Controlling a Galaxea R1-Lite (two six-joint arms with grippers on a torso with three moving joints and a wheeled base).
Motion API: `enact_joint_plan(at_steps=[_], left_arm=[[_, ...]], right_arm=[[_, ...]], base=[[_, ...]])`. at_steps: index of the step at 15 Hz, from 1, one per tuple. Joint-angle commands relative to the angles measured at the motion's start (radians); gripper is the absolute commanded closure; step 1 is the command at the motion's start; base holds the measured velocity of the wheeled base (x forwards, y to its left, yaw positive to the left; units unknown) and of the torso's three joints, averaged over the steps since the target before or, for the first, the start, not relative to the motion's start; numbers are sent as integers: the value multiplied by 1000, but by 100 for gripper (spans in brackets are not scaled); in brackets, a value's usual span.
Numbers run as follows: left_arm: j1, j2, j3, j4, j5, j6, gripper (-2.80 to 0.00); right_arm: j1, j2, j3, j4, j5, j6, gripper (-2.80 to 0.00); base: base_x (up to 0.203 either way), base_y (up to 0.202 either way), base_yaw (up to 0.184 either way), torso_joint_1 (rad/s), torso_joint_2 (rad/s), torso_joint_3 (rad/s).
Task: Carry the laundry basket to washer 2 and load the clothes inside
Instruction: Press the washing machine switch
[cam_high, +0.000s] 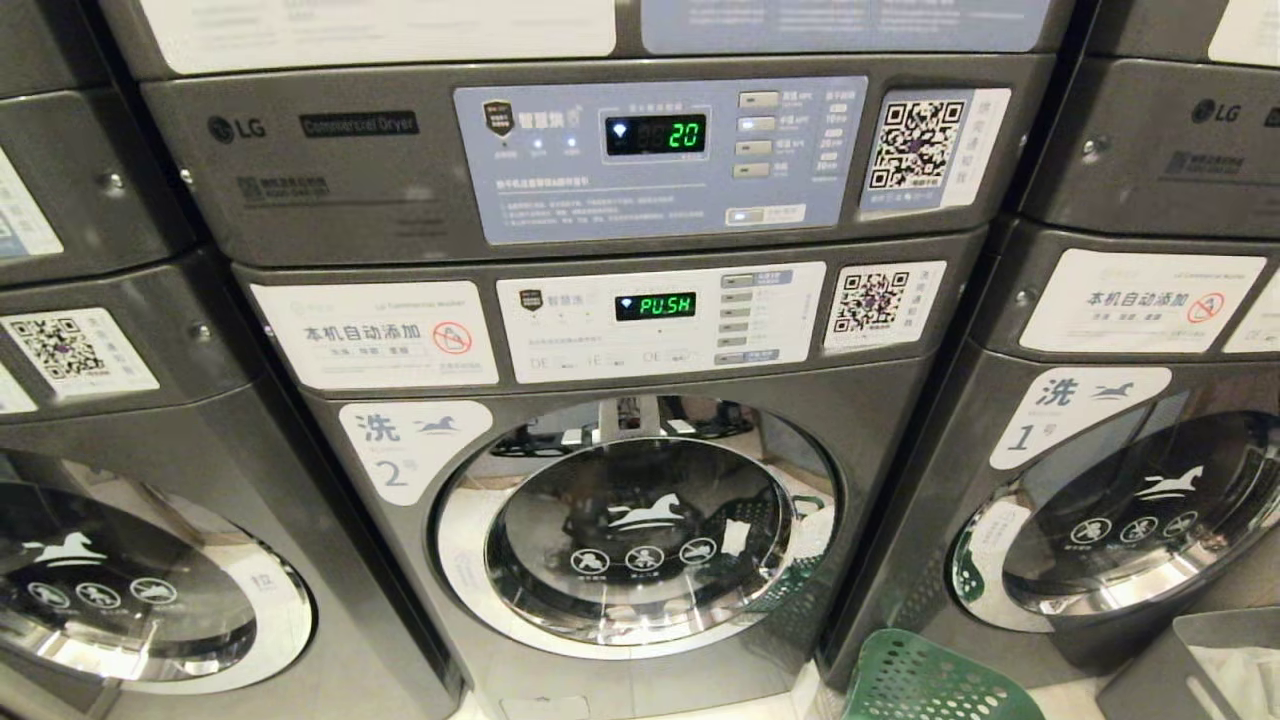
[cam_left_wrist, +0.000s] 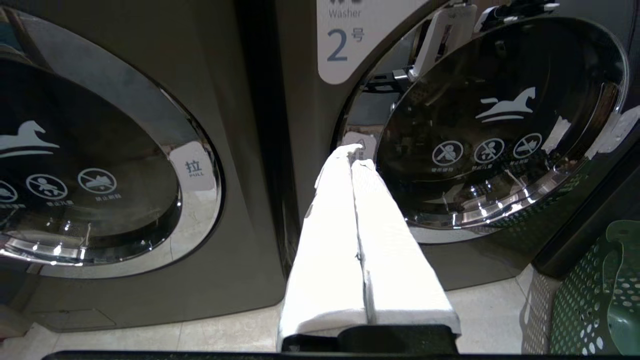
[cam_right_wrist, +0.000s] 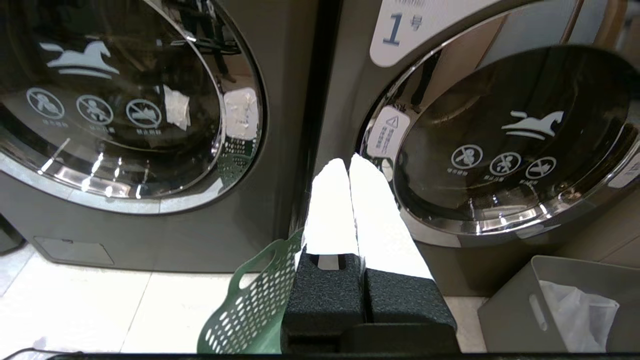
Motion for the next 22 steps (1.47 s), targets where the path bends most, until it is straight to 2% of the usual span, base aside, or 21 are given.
enact_joint_plan(at_steps=[1,6,7,8,9,11,13,16,18,20,22], left_arm=[[0,0,8,0,0,0,0],[1,1,8,0,0,0,0],[1,2,8,0,-1,3,0],[0,2,8,0,-2,11,0],[1,2,8,0,-2,14,0],[1,2,9,0,-6,25,0],[0,0,8,-1,-3,39,0],[1,0,8,-2,8,-32,0],[0,0,9,-2,34,-43,0],[1,0,9,-2,34,-43,0],[-1,0,9,-2,34,-43,0]], right_arm=[[0,-2,0,0,0,-1,0],[0,-2,-2,0,-1,-3,0],[0,-1,-5,-2,3,-42,0],[0,0,-25,-2,7,-116,0],[0,8,-84,5,14,-143,0],[-1,98,-311,51,59,-162,0],[-2,317,-491,86,122,-171,0],[4,716,-629,82,258,-203,0],[55,937,-642,-17,314,-233,0],[180,1106,-620,-215,341,-253,0],[271,1227,-592,-372,349,-258,0]], base=[[0,0,0,194,-497,-300],[0,0,0,133,-337,-200],[0,0,0,31,-56,-34],[0,0,0,21,-34,-18],[0,0,0,0,0,0],[0,0,0,0,0,0],[0,0,0,0,0,0],[0,0,0,0,0,0],[0,0,0,0,0,0],[0,0,0,0,0,0],[0,0,0,0,0,0]])
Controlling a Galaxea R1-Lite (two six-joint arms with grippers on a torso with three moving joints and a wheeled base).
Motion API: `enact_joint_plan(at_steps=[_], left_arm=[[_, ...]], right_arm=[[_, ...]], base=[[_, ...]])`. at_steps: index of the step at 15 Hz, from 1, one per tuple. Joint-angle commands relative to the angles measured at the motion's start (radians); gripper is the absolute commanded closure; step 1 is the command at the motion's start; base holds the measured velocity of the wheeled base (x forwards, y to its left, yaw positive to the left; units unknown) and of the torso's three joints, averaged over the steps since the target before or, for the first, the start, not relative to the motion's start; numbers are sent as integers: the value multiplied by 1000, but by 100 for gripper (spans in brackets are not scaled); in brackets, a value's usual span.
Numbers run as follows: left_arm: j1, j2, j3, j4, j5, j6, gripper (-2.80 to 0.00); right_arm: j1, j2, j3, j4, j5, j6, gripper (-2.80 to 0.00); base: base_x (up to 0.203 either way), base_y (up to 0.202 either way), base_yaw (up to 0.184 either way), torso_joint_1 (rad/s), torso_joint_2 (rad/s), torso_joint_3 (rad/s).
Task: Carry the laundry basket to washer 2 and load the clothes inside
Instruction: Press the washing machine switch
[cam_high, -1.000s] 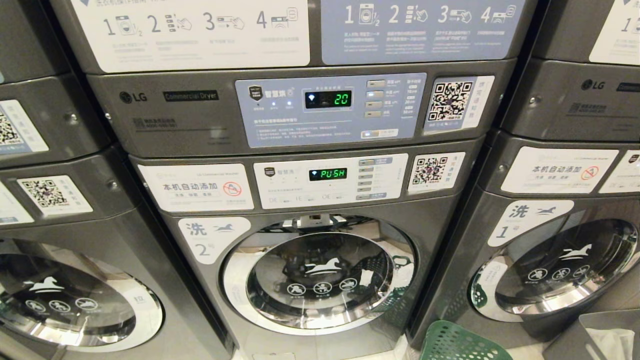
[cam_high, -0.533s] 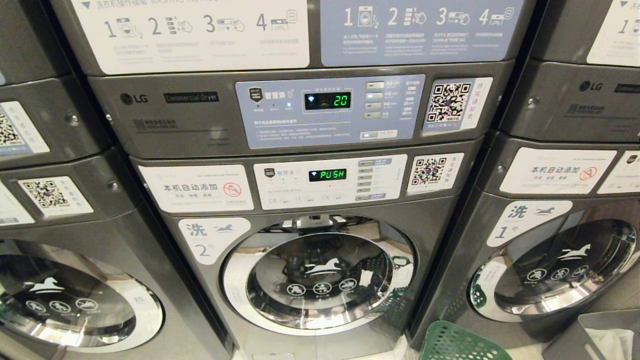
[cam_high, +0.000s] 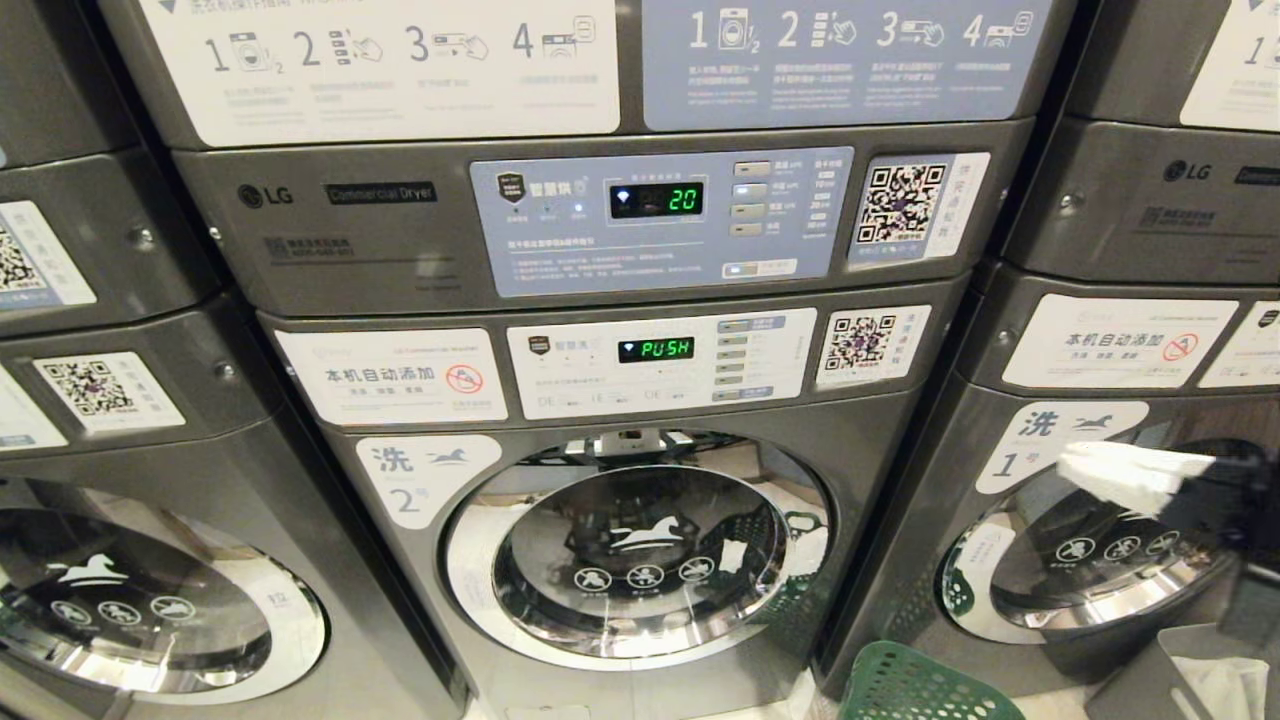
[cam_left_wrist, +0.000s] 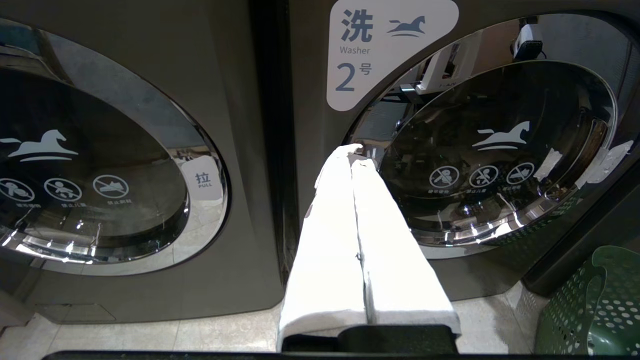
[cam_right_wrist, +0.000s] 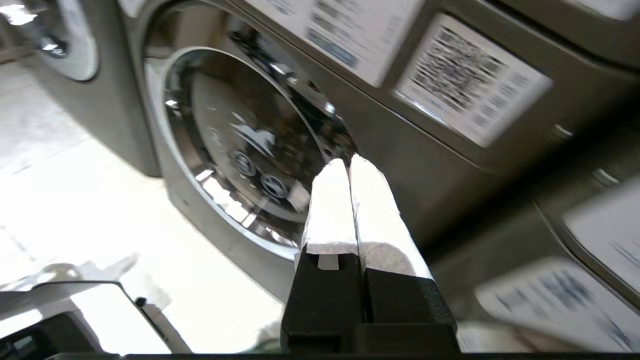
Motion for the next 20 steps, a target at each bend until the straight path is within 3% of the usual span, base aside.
enact_joint_plan(at_steps=[1,5,8,20], left_arm=[[0,0,8,-1,0,0,0],[0,0,8,-1,0,0,0],[-1,0,9,-1,0,0,0],[1,0,8,-1,0,0,0]], right_arm=[[71,217,8,-128,3,0,0],[170,496,-54,-457,-59,11,0],[210,626,-147,-605,-127,-13,0],[229,797,-317,-629,-147,3,0]], base=[[0,0,0,0,0,0],[0,0,0,0,0,0],[0,0,0,0,0,0],[0,0,0,0,0,0]])
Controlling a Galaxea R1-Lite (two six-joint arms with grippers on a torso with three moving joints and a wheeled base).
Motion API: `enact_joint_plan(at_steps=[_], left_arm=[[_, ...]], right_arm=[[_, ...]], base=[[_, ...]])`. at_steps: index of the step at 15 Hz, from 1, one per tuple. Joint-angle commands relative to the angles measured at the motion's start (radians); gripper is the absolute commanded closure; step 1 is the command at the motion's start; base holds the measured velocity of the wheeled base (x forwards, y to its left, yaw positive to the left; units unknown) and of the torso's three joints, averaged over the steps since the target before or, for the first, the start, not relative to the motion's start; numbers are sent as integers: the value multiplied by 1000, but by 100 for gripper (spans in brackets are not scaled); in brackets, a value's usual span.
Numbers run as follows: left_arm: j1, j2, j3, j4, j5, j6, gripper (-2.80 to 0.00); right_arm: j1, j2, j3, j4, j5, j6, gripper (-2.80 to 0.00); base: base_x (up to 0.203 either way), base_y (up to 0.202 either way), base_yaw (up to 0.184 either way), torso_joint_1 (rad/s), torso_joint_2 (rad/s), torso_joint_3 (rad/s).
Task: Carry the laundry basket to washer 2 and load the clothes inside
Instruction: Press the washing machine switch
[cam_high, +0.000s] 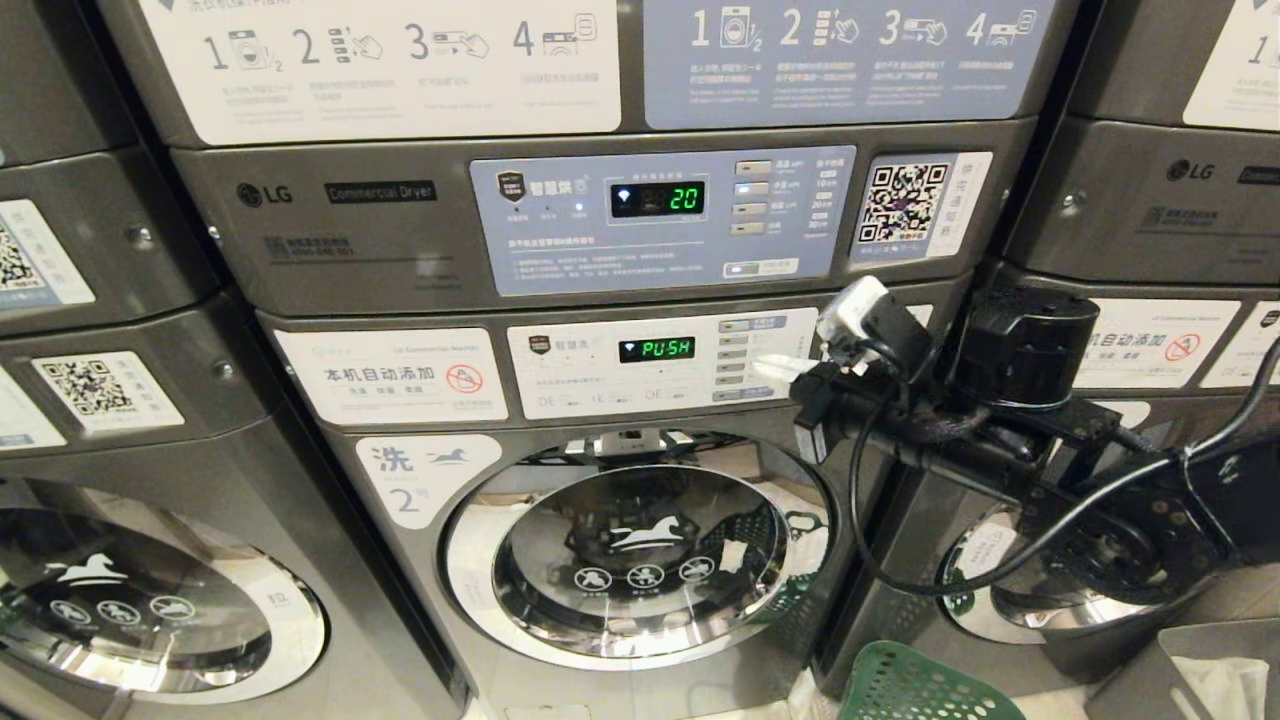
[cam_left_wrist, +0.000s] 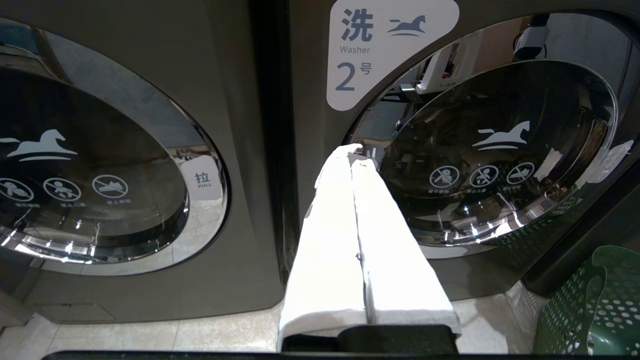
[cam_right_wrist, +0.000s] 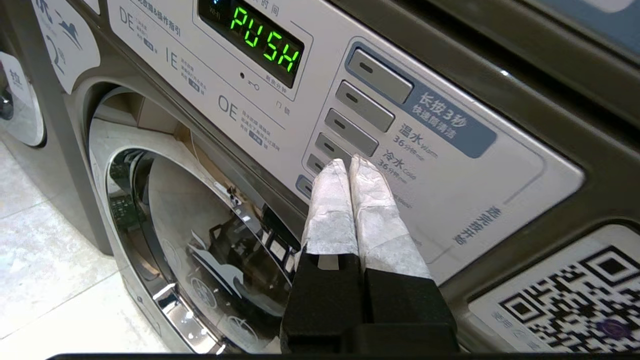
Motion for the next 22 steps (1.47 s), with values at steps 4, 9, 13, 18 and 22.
enact_joint_plan(at_steps=[4,9,13,18,22], left_arm=[[1,0,8,0,1,0,0],[0,0,9,0,1,0,0],[1,0,9,0,1,0,0],[-1,0,8,0,1,0,0],[1,0,8,0,1,0,0]], right_arm=[[9,40,-16,-4,-12,16,0],[30,53,-34,-4,-36,48,0],[35,72,-66,5,-41,48,0],[35,93,-95,7,-44,48,0],[35,105,-106,5,-56,48,0]], base=[[0,0,0,0,0,0],[0,0,0,0,0,0],[0,0,0,0,0,0],[0,0,0,0,0,0],[0,0,0,0,0,0]])
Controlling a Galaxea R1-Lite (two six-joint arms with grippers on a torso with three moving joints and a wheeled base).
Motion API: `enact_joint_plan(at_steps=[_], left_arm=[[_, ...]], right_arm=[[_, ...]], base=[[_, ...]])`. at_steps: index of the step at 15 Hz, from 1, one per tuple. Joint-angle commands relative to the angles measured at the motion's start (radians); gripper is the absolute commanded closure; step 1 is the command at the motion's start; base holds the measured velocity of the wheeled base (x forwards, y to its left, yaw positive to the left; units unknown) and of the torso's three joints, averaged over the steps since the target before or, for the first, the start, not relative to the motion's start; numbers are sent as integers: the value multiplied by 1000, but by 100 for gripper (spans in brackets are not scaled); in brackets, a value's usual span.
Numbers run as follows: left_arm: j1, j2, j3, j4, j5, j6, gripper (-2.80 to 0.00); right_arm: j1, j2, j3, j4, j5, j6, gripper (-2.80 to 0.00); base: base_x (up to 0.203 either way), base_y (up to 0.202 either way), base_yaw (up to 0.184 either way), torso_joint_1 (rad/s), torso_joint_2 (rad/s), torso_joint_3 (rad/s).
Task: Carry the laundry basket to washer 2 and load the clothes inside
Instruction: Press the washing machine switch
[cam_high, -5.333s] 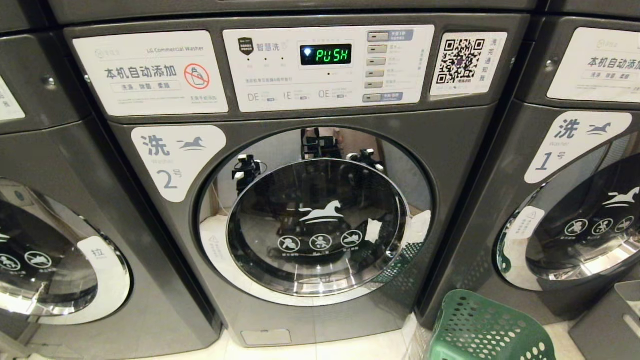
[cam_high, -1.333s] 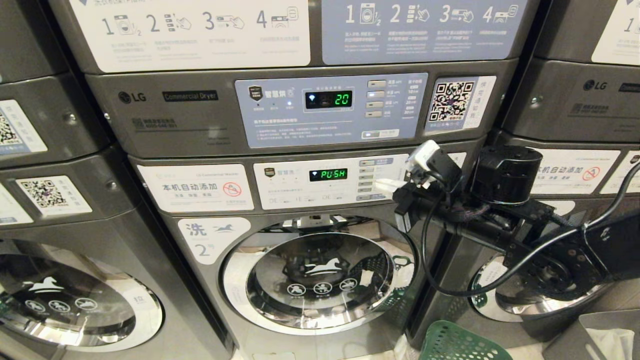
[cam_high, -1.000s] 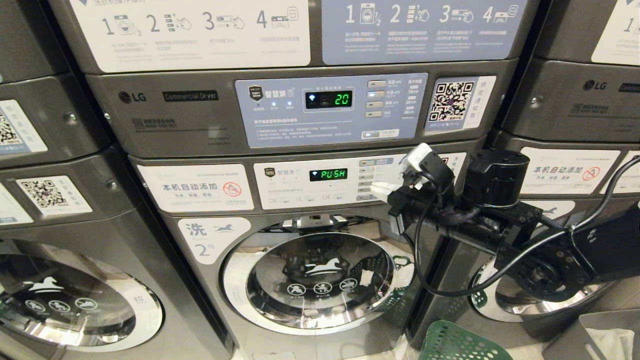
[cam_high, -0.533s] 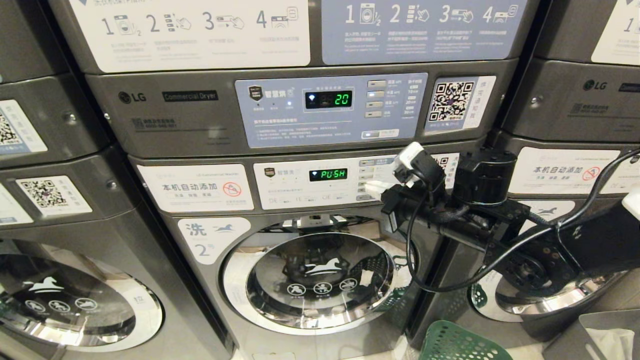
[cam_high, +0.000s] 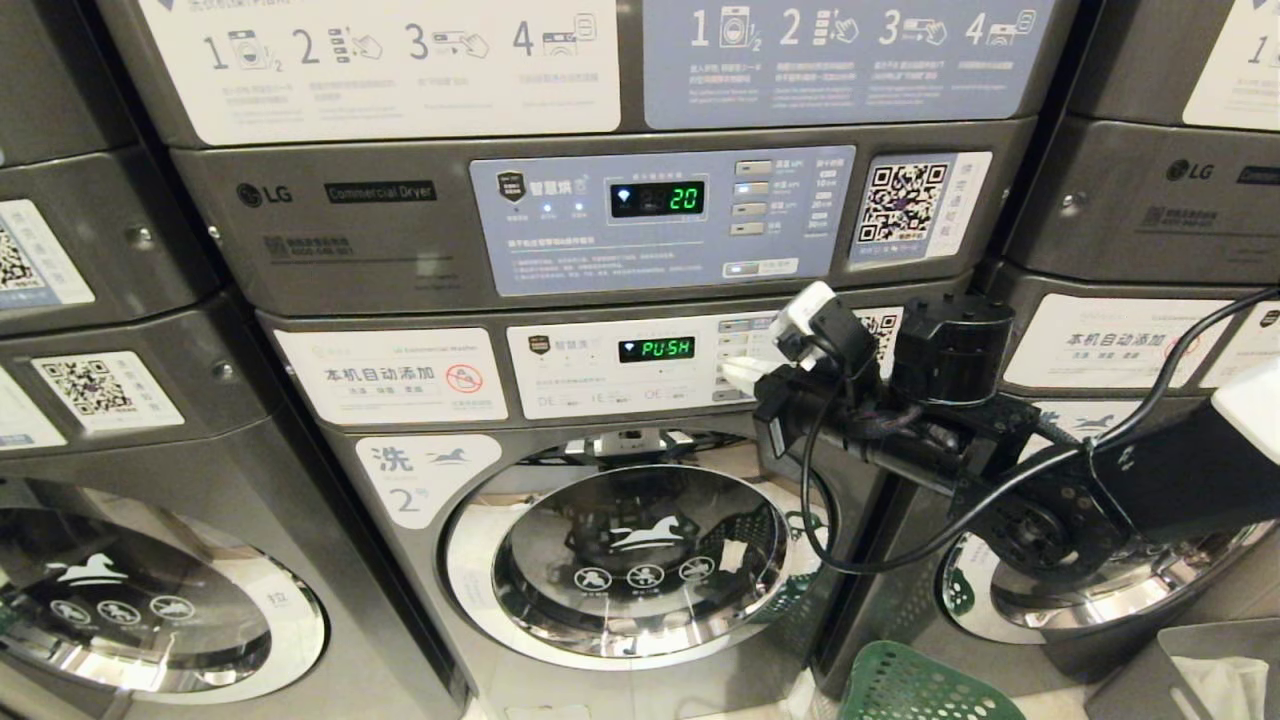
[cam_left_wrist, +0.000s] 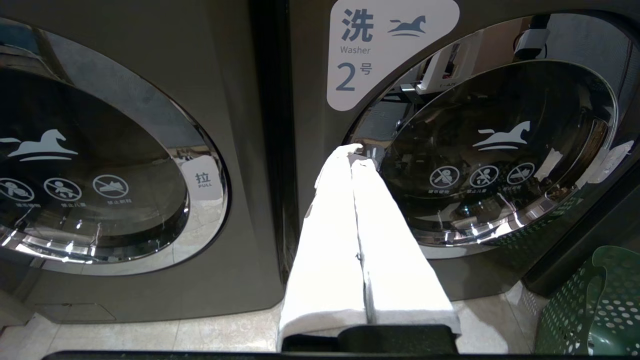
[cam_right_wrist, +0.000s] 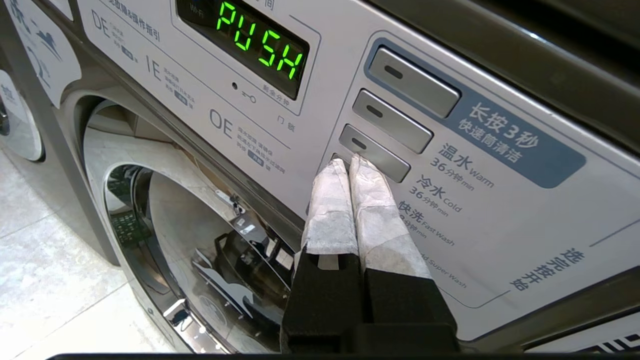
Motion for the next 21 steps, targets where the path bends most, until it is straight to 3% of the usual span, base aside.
enact_joint_plan(at_steps=[1,12,21], left_arm=[[1,0,9,0,0,0,0],[1,0,9,0,0,0,0],[1,0,9,0,0,0,0]], right_arm=[[1,4,-1,-6,-1,-2,0],[8,7,-10,-6,-30,-3,0],[62,-41,127,-9,-26,-2,0]], base=[[0,0,0,0,0,0],[0,0,0,0,0,0],[0,0,0,0,0,0]])
